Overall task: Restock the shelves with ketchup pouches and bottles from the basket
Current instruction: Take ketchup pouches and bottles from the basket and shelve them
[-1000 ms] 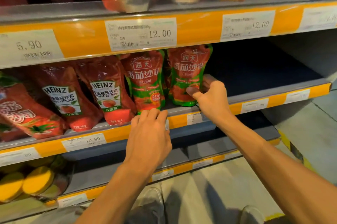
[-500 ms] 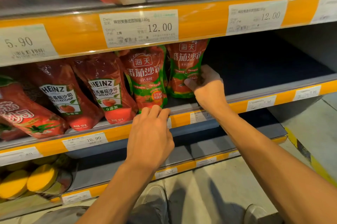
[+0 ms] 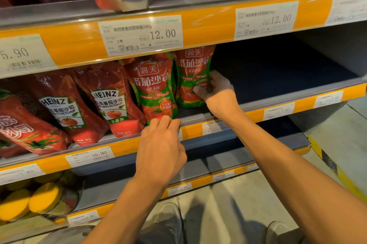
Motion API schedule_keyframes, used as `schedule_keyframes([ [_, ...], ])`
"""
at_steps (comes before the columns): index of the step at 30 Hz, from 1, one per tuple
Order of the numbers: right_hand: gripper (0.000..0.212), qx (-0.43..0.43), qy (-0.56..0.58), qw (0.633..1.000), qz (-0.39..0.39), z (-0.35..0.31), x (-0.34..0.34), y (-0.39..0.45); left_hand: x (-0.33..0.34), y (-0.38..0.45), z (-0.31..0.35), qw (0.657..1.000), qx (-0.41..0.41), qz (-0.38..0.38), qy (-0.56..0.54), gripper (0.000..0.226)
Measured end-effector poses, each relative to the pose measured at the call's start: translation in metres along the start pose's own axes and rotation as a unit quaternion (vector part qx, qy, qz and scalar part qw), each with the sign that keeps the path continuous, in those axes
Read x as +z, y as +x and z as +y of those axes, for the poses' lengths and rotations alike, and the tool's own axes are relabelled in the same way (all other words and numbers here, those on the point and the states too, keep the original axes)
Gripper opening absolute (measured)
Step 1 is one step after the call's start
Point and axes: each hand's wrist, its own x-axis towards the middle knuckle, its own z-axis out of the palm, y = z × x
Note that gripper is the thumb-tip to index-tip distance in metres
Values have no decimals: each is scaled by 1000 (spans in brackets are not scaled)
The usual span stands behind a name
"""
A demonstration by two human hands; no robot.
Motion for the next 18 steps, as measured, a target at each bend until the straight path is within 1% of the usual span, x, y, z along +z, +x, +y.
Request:
schedule_keyframes([
  [5,39,9,13,1000,-8,4,-4,-2,-1,-2,-2,1000,7,-4,1,52],
  [10,50,8,18,999,-28,4,-11,-10,-1,-5,-4,1000,10,-3,-2,58],
  [14,53,6,26,1000,-8,5,-20,-19,-1,-7,0,1000,3,-6,-17,59],
  [18,58,7,12,1000,10,4,-36,-29,-4,-7,10,999,4,2,-36,53],
])
